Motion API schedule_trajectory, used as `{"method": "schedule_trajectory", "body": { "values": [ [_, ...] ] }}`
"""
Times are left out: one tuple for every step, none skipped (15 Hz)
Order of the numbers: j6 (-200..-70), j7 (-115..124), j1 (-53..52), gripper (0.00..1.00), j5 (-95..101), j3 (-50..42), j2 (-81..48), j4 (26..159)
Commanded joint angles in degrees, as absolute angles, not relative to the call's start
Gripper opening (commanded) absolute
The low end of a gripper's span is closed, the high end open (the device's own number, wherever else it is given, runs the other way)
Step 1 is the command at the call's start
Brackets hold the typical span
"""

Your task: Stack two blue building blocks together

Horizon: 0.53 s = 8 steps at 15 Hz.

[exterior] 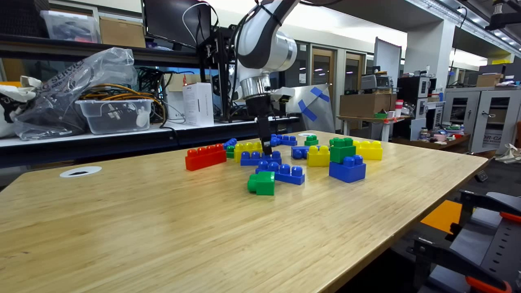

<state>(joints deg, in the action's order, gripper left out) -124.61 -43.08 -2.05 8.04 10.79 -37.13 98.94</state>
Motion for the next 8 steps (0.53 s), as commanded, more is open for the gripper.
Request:
{"method": "schedule_trajectory", "body": {
  "values": [
    [-128.0, -44.1, -1.9, 1.0, 8.4, 10.5, -37.5, 100.0],
    [-128.6, -44.2, -1.9, 1.0, 8.4, 10.6, -37.8, 99.9],
    [-128.9, -44.2, -1.8, 1.0, 8.4, 10.5, -38.1, 99.8],
    [-129.2, -44.2, -1.8, 1.0, 8.5, 10.5, -38.3, 99.8],
    [-129.5, -44.2, -1.8, 1.0, 8.5, 10.4, -38.5, 99.7],
    [-129.7, -44.2, -1.8, 1.0, 8.5, 10.3, -38.6, 99.7],
    [-129.9, -44.2, -1.8, 1.0, 8.6, 10.3, -38.7, 99.8],
    [-130.0, -44.2, -1.8, 1.0, 8.6, 10.3, -38.7, 99.8]
  ]
}}
